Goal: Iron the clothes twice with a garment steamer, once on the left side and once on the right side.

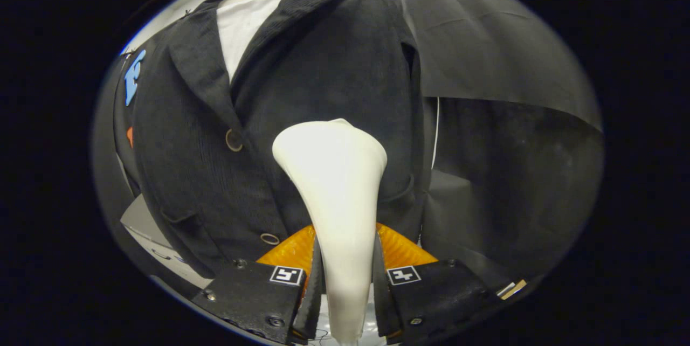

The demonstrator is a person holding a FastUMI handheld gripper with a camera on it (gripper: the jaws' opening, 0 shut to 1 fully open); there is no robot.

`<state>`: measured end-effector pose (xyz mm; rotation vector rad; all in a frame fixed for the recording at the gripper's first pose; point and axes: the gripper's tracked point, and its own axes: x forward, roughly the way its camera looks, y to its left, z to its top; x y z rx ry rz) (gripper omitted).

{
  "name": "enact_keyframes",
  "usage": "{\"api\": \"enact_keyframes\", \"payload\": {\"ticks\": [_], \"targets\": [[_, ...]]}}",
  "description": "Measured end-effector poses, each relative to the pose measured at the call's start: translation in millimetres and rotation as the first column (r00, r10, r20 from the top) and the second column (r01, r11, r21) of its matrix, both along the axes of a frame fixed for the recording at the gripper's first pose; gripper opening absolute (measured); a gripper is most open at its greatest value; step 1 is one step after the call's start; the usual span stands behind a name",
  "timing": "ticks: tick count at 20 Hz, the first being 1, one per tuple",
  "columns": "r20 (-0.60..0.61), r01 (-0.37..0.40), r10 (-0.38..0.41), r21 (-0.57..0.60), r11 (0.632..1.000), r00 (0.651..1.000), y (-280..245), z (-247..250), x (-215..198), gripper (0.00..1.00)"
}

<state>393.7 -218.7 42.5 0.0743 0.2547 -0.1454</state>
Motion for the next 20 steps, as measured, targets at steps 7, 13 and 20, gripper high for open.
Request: {"api": "enact_keyframes", "payload": {"ticks": [7,13,20], "targets": [[-0.050,-0.003,0.002,-0.014,1.000,0.999,0,-27,-1,0.43],[-0.076,-0.012,0.009,-0.039,0.999,0.997,-2,-24,-1,0.43],[-0.153,-0.022,0.017,-0.034,0.999,0.988,-3,-25,-5,0.43]]}}
